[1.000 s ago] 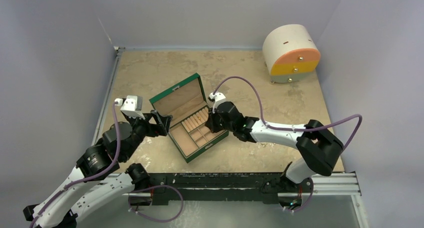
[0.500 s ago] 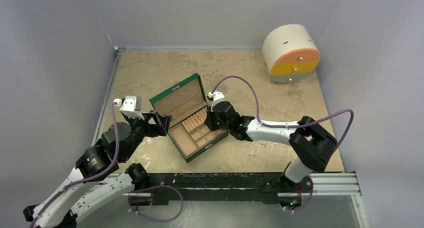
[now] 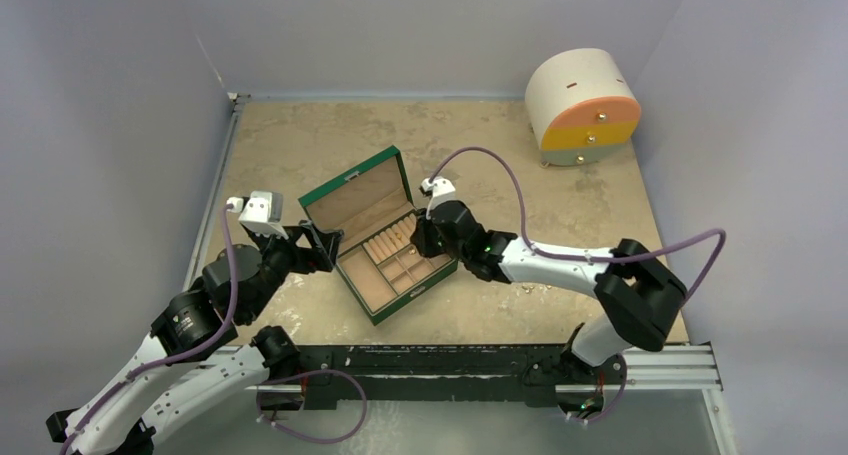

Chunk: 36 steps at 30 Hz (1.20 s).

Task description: Organize the mixed jewelry

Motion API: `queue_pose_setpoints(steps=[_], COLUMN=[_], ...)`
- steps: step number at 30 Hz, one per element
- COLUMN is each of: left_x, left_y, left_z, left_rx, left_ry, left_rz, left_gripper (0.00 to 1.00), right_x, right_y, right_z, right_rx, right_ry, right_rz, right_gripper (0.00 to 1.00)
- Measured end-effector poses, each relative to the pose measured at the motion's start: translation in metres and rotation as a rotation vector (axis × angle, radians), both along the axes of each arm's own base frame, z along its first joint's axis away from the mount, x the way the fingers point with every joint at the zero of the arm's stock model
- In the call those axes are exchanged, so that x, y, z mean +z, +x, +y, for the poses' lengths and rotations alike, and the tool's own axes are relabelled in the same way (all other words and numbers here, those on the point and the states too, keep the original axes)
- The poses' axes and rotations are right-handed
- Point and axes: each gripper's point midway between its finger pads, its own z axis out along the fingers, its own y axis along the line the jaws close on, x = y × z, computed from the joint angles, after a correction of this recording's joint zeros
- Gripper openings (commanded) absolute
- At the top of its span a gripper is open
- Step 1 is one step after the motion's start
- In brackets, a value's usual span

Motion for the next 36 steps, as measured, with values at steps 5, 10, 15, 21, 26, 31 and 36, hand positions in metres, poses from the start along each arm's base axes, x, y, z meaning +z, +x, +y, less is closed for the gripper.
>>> queue_pose_setpoints(steps=[5, 10, 15, 21, 26, 31, 36], left_x=[0.000, 0.000, 0.000, 0.000, 0.000, 0.000, 0.000], left_y=[0.000, 0.000, 0.000, -0.001, -0.001, -0.002, -0.002], left_z=[0.000, 0.000, 0.000, -0.001, -0.001, -0.002, -0.002], left_rx=[0.001, 0.001, 0.001, -0.006, -0.010, -0.015, -0.016], left_ry=[0.000, 0.000, -0.001, -0.002, -0.005, -0.005, -0.006], left_rz=[0.000, 0.000, 0.000, 0.001, -0.001, 0.001, 0.001], left_gripper=[0.85, 0.85, 0.85, 0.85, 0.85, 0.85, 0.85], right_x=[0.037, 0.049, 0.032, 0.004, -0.012, -0.019, -0.023], right_y=[-0.001, -0.009, -0.023, -0.039, -0.056, -0.067, -0.067], right_z=[-0.020, -0.064, -0.114, -0.188, -0.238, -0.265, -0.289], right_rx=[-0.090, -0.238, -0.394, -0.627, -0.796, -0.924, -1.068], right_ry=[0.043, 0.015, -0.082, -0.170, -0.198, -0.201, -0.189], right_rz=[-0.037, -0.026, 0.046, 0.176, 0.256, 0.309, 0.357], right_gripper=[0.21, 0.23, 0.25, 0.28, 0.31, 0.33, 0.43])
